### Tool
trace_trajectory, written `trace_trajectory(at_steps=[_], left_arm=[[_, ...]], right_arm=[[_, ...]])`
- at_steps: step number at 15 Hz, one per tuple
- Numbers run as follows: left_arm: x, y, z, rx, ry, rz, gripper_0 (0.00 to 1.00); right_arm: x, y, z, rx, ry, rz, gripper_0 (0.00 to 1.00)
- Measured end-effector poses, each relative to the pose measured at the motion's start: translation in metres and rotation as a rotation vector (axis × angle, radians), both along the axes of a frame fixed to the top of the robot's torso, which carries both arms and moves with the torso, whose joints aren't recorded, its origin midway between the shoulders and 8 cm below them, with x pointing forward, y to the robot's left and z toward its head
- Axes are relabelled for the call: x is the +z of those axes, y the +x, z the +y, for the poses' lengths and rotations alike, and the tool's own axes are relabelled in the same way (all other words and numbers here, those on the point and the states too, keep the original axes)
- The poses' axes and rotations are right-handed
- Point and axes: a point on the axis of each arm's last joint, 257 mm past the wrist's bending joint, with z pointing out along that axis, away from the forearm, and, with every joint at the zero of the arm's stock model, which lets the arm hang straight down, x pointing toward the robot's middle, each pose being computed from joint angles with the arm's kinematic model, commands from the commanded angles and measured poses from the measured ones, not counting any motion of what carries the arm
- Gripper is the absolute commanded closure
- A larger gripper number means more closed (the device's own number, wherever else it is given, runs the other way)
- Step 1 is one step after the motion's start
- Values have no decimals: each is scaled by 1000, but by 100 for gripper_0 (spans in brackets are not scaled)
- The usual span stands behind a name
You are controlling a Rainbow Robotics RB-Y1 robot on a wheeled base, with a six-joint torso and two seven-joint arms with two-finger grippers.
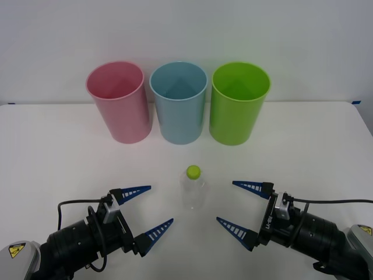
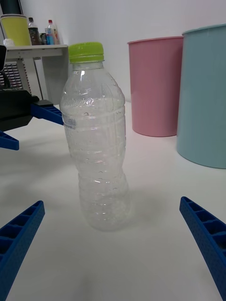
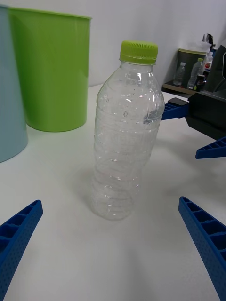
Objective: Put cans in the blue bin and PET bottles in the pink bin and trash in the green bin.
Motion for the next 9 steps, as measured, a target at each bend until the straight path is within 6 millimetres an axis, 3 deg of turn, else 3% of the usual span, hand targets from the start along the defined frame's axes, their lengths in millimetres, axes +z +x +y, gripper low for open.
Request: trace_trajectory(at_steps=[4,9], left_arm=[[-13,-3,6,-8,46,16,0],[-8,-3,10,-15,36,19,0]], right_arm=[[0,0,0,0,0,0,0],[0,0,0,0,0,0,0]])
